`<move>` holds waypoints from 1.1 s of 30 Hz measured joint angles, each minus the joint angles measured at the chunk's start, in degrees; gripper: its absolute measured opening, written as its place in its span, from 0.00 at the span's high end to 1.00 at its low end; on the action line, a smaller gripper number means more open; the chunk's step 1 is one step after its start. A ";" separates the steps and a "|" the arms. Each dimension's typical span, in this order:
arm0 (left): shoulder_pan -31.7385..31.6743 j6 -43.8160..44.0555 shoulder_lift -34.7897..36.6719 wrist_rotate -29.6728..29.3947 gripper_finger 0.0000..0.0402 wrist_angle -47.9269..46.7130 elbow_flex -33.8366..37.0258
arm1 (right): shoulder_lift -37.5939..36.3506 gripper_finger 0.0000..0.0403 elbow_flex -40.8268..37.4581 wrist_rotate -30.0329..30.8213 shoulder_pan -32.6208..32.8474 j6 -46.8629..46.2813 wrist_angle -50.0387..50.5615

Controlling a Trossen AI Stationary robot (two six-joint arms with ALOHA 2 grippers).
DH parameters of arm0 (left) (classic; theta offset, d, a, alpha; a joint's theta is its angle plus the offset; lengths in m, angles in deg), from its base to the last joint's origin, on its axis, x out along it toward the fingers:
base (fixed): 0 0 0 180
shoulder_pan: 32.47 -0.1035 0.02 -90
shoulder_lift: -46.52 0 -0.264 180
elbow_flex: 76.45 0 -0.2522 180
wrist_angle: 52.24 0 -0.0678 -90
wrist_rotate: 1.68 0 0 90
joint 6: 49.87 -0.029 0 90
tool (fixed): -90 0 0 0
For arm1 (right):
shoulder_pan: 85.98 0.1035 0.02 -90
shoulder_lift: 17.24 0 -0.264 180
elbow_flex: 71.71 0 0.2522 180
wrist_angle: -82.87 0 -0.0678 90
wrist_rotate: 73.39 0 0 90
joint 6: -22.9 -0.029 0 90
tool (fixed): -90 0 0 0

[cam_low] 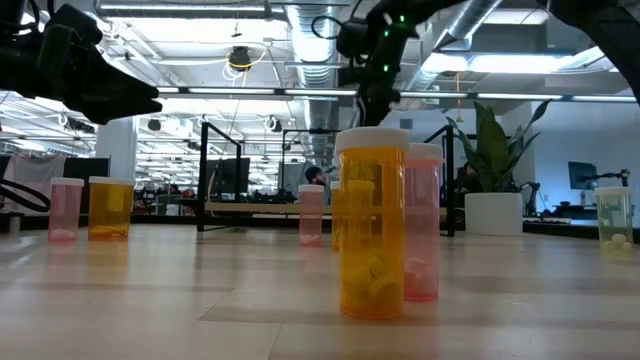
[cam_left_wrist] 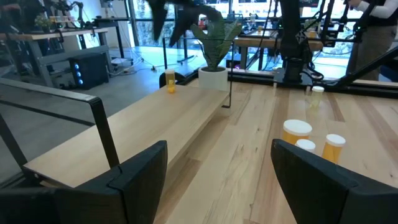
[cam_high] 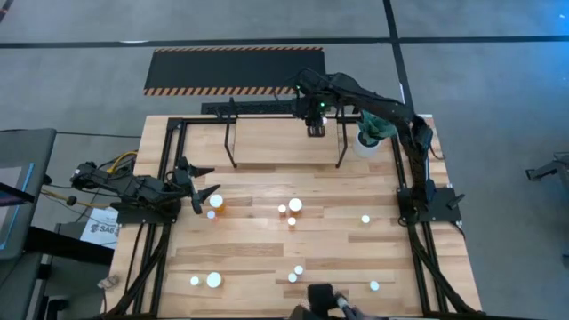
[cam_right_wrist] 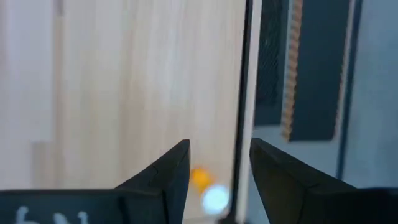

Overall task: Pick and place medicine bottles onto shelf by color
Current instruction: Put the top yellow pill bottle on the shelf

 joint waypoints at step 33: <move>-0.01 0.00 -0.02 -0.01 0.32 0.00 -0.01 | -42.62 0.59 -54.04 -3.82 26.05 -72.01 7.51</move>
